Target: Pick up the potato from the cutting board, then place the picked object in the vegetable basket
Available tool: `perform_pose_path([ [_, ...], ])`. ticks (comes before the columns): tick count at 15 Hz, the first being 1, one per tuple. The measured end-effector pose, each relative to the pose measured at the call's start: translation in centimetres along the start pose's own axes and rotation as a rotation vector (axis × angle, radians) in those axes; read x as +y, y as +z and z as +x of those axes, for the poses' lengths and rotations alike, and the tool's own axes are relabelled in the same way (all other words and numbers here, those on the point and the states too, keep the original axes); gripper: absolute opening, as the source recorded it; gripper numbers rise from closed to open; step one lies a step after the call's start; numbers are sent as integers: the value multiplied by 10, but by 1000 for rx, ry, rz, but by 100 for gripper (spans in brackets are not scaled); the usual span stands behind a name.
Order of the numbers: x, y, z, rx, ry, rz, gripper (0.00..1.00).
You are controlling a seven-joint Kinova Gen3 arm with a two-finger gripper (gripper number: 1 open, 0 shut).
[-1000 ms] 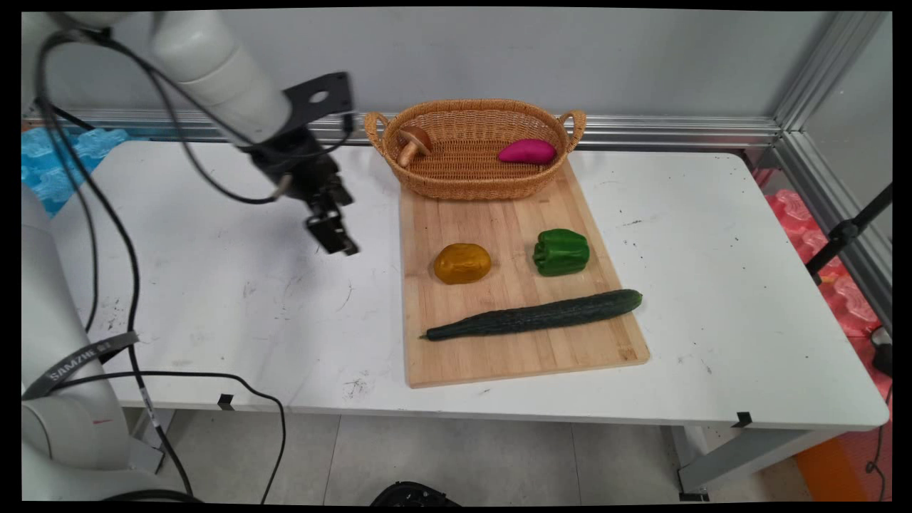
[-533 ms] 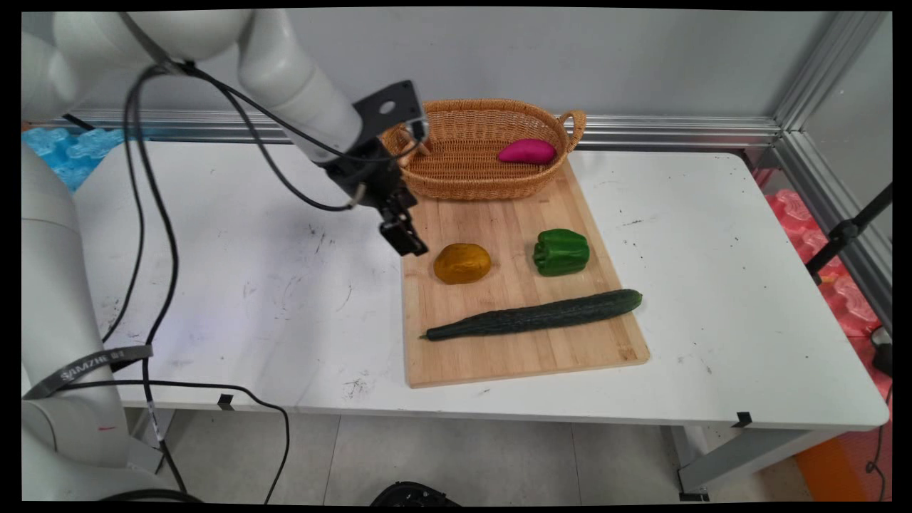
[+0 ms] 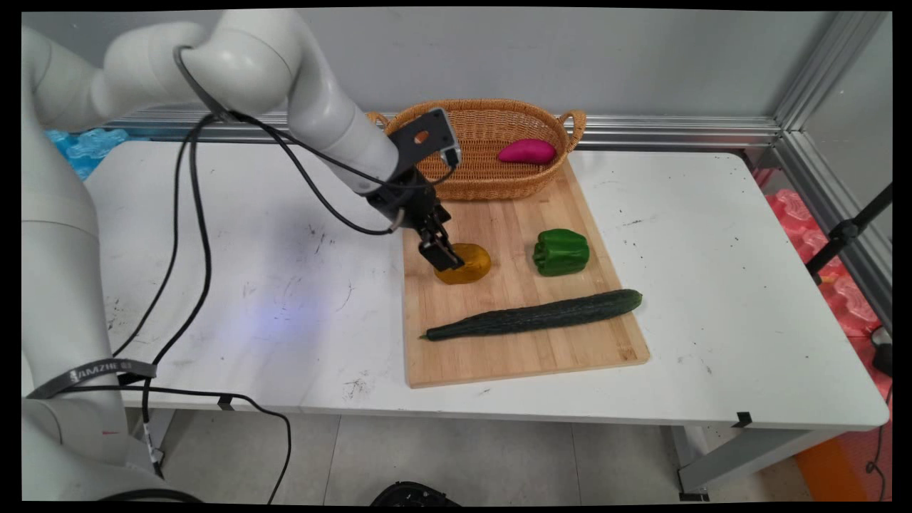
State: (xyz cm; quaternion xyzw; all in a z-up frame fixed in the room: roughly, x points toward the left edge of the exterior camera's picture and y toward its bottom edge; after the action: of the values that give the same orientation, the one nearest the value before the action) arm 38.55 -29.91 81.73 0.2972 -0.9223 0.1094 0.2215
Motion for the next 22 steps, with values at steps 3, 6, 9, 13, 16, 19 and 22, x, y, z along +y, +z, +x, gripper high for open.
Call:
perform_pose_path([
  [3,1,17,-2,18,-13,0,100],
  [6,4,29,-5,27,-21,-5,100],
  [9,7,38,-7,29,-25,-14,0],
  [13,8,42,-7,28,-30,-21,0],
  [16,6,38,-3,31,-30,-26,0],
  [19,1,27,7,39,-27,-31,0],
  [22,-11,7,28,61,-7,-33,0],
])
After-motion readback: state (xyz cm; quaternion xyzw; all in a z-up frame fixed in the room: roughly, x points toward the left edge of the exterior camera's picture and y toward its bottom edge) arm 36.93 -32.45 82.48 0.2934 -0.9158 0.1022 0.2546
